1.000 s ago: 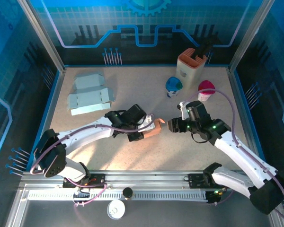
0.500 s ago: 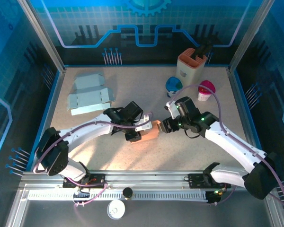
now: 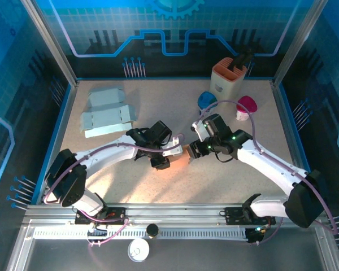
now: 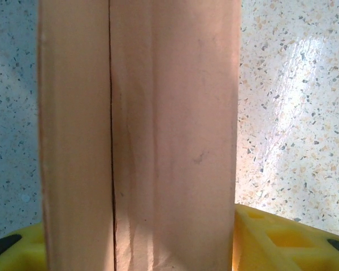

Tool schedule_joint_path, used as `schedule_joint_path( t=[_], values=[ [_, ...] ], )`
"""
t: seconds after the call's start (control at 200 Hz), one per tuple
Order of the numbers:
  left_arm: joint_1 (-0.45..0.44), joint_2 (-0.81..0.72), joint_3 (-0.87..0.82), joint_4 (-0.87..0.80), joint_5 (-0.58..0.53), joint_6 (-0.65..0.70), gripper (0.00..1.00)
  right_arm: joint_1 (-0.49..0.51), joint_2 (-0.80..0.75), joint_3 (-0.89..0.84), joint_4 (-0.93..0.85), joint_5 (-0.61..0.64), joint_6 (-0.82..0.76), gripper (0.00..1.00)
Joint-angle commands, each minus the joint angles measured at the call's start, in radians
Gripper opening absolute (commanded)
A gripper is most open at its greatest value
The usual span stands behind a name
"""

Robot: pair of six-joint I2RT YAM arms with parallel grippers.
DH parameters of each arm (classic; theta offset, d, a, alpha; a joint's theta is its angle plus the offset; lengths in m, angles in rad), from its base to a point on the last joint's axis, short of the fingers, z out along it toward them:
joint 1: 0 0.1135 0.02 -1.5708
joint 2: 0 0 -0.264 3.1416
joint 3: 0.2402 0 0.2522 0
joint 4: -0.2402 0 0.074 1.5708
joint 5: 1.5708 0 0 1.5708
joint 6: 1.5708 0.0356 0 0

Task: Fold the paper box

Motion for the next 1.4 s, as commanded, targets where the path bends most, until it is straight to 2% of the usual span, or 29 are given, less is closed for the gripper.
schedule_joint_path(
  t=[0.0, 0.18, 0.425, 1.0, 1.251, 1.396],
  values=[
    [0.007, -0.007, 0.009, 0.006, 0.028, 0.007, 0.53, 0.021, 0.037, 0.046, 0.003, -0.013, -0.026, 0.62],
    [0.007, -0.012, 0.009, 0.010, 0.022, 0.009, 0.53, 0.024, 0.062, 0.052, 0.014, -0.002, -0.018, 0.56],
    [0.008, -0.009, 0.009, 0.017, 0.017, 0.005, 0.53, 0.030, 0.069, 0.055, 0.017, -0.025, -0.009, 0.36],
    [0.007, -0.003, 0.011, 0.029, 0.010, -0.002, 0.52, 0.056, 0.075, 0.052, 0.003, 0.024, 0.002, 0.22],
    [0.006, -0.006, 0.011, 0.035, 0.014, -0.010, 0.49, 0.078, 0.073, 0.062, -0.008, 0.066, 0.015, 0.09],
    [0.005, -0.007, 0.009, 0.048, 0.013, -0.022, 0.47, 0.103, 0.076, 0.071, -0.026, 0.110, 0.050, 0.06]
  ],
)
